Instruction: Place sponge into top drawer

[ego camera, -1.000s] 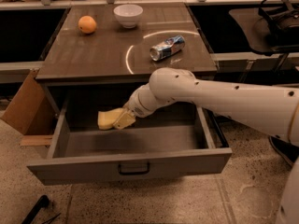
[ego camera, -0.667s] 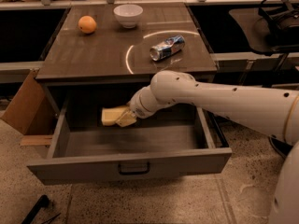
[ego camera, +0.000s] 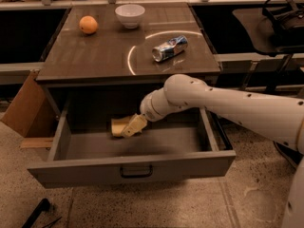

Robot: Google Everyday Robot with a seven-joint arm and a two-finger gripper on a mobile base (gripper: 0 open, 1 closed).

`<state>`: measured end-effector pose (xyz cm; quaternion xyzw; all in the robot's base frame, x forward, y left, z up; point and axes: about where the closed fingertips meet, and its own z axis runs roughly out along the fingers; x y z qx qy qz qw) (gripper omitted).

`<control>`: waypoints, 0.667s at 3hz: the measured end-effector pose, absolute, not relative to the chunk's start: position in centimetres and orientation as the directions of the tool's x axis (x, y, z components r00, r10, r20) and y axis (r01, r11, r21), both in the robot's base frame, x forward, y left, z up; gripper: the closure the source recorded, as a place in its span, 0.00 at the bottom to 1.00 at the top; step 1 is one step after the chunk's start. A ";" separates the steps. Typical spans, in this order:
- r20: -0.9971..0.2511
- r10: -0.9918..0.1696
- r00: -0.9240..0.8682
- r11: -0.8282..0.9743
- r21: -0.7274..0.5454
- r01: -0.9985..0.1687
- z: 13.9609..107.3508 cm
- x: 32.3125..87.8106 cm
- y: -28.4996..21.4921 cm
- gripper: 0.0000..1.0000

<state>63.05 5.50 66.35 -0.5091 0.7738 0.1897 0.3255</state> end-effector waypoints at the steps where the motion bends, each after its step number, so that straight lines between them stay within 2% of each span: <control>1: -0.734 -0.615 -0.288 0.460 -0.038 -0.887 67.7 61.9 2.3 0.00; 2: -0.743 -0.591 -0.314 0.509 -0.042 -0.859 70.0 59.9 -1.4 0.00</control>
Offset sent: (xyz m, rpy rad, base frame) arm -0.0565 -0.1192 0.0733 0.0646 -0.0603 -0.1867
